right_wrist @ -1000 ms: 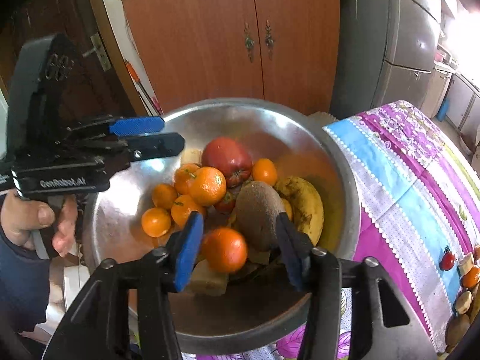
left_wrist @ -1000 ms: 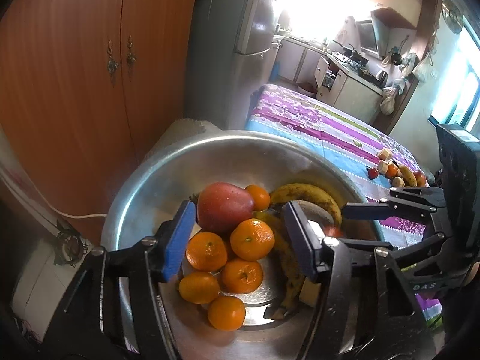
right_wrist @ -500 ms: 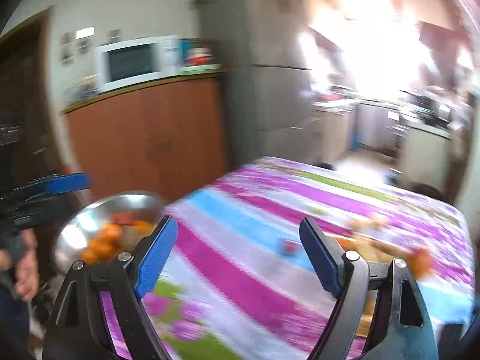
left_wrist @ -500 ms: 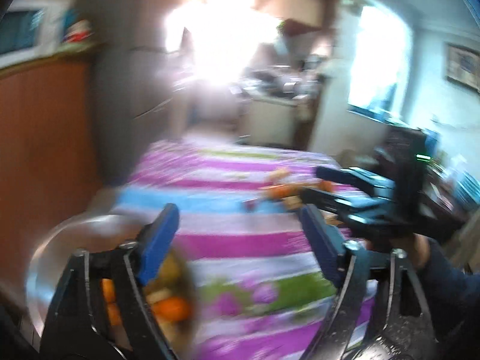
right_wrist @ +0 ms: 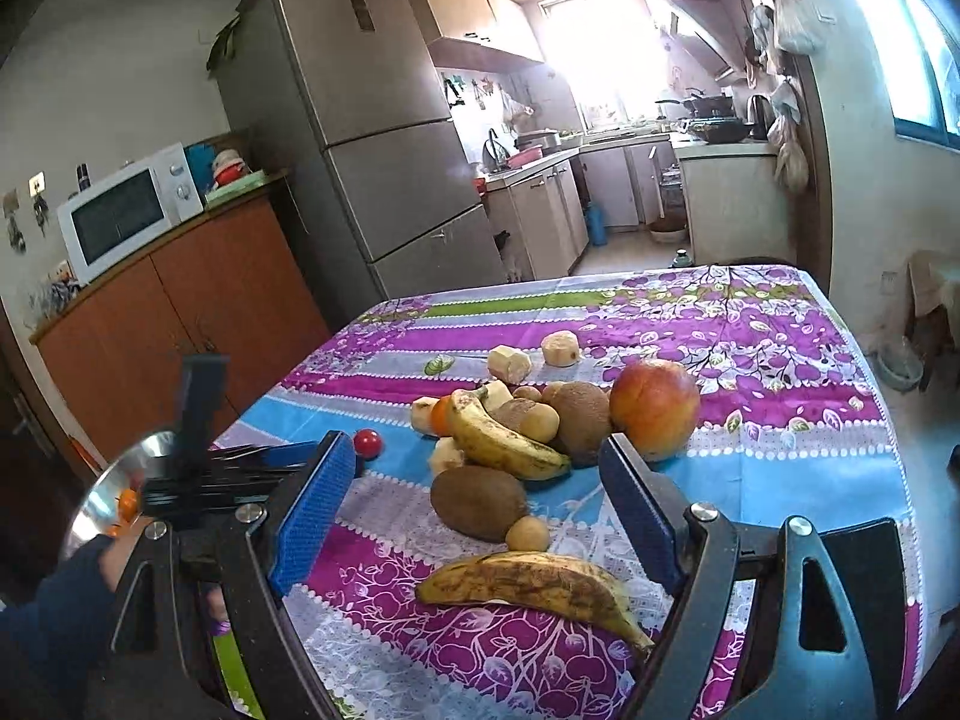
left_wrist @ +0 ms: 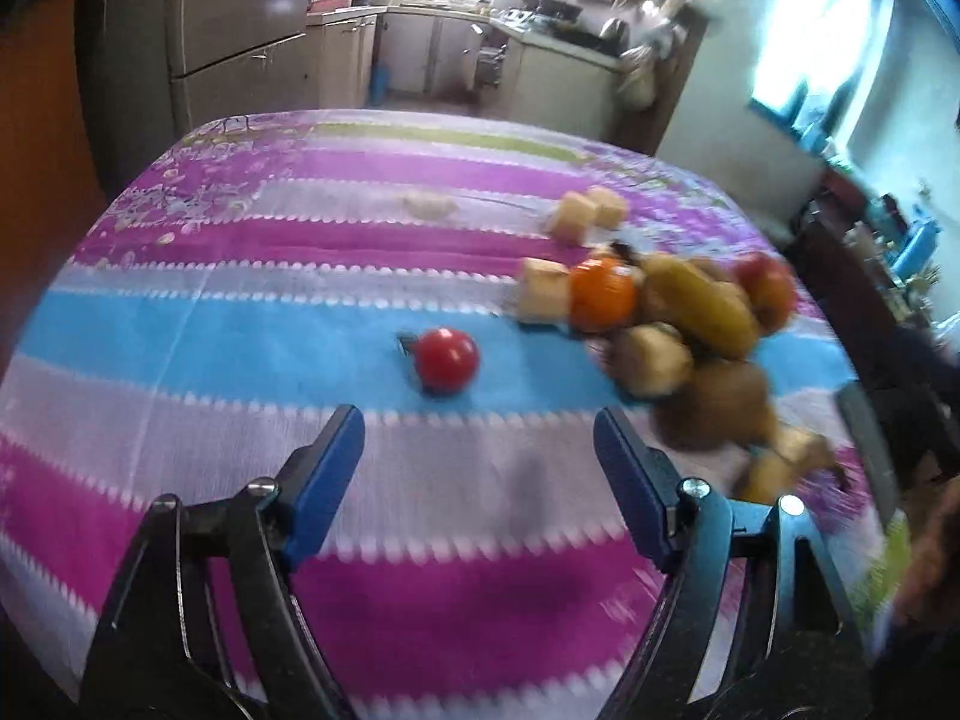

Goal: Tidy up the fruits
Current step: 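Move both tools back to the fruit pile on the tablecloth, then close the left tool on the red cherry tomato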

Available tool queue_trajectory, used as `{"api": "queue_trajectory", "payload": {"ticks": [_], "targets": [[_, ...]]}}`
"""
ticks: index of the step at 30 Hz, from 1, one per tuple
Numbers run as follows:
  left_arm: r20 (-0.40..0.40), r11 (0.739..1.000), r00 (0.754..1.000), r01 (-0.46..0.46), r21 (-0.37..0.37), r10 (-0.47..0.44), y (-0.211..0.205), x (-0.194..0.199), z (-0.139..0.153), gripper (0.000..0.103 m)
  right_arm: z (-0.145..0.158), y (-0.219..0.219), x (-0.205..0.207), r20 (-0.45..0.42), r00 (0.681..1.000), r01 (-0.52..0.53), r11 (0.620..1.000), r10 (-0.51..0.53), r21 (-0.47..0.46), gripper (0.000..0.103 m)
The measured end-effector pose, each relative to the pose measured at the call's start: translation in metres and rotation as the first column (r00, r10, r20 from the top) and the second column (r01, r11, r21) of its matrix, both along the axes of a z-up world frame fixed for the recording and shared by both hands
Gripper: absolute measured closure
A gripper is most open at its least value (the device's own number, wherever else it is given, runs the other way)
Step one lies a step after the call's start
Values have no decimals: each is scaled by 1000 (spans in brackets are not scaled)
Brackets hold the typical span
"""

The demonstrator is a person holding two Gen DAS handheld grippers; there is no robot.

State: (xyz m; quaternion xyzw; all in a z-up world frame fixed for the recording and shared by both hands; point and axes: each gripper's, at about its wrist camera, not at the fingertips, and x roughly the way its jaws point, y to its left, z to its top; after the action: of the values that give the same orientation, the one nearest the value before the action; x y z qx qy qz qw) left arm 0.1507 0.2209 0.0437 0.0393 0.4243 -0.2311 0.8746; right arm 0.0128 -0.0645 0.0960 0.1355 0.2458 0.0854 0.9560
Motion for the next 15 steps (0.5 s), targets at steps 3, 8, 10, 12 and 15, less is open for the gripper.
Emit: {"api": "queue_trajectory", "payload": {"ticks": [3, 8, 10, 12, 15], "targets": [[-18, 1000, 1000, -1, 19, 1, -5, 11, -7, 29, 2, -1, -5, 12, 1000, 10, 1000, -10, 3, 17], [-19, 999, 1000, -4, 34, 5, -11, 20, -8, 35, 0, -4, -3, 0, 1000, 24, 1000, -24, 19, 17], [-33, 1000, 999, 3, 29, -2, -12, 22, -11, 47, -3, -4, -2, -9, 1000, 23, 1000, -23, 21, 17], [-34, 1000, 999, 4, 22, -3, -12, 24, -10, 51, -5, -3, 0, -17, 1000, 21, 1000, -21, 22, 17], [-31, 1000, 1000, 2, 23, -1, -13, 27, -11, 58, -8, -1, 2, -25, 1000, 17, 1000, -16, 14, 17]]}}
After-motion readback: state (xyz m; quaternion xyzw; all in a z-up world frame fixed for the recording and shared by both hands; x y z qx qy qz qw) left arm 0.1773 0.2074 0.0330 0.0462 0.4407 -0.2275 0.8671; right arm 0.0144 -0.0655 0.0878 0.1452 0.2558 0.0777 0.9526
